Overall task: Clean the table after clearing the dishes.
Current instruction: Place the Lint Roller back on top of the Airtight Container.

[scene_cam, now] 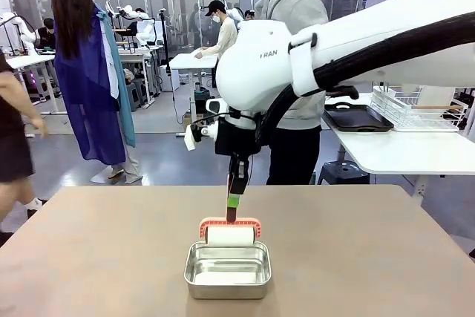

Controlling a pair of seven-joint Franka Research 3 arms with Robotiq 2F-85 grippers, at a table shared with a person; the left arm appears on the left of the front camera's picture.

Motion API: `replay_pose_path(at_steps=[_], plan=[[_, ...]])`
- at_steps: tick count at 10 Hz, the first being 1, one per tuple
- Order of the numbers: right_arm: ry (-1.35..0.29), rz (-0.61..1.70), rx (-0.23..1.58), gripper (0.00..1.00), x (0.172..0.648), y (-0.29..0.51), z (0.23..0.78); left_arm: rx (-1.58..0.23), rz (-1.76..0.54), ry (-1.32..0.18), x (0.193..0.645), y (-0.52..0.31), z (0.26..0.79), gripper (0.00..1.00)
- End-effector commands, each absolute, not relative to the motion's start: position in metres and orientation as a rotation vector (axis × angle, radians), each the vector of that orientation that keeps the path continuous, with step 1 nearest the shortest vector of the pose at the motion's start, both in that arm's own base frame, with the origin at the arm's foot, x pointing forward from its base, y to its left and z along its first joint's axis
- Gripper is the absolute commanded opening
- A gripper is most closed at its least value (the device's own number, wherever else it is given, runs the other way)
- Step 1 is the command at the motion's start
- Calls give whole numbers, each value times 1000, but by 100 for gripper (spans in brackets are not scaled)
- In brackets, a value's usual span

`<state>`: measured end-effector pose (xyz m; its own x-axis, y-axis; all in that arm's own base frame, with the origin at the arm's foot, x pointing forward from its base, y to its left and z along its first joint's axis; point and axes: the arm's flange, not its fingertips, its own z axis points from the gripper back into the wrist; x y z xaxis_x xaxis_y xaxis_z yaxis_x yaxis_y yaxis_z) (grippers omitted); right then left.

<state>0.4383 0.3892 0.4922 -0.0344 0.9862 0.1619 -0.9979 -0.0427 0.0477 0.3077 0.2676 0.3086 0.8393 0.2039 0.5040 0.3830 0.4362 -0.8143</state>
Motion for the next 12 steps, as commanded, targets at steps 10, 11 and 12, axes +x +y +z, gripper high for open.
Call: replay_pose_path(at_steps=[10,11,12], plan=[[141,1551,276,22,494,412,415,-1116,-112,-577,304,267,313,100],[149,1547,275,22,497,410,412,-1116,-112,-577,304,267,313,100],[138,1535,269,22,501,407,407,-1116,-112,-577,304,267,313,100]])
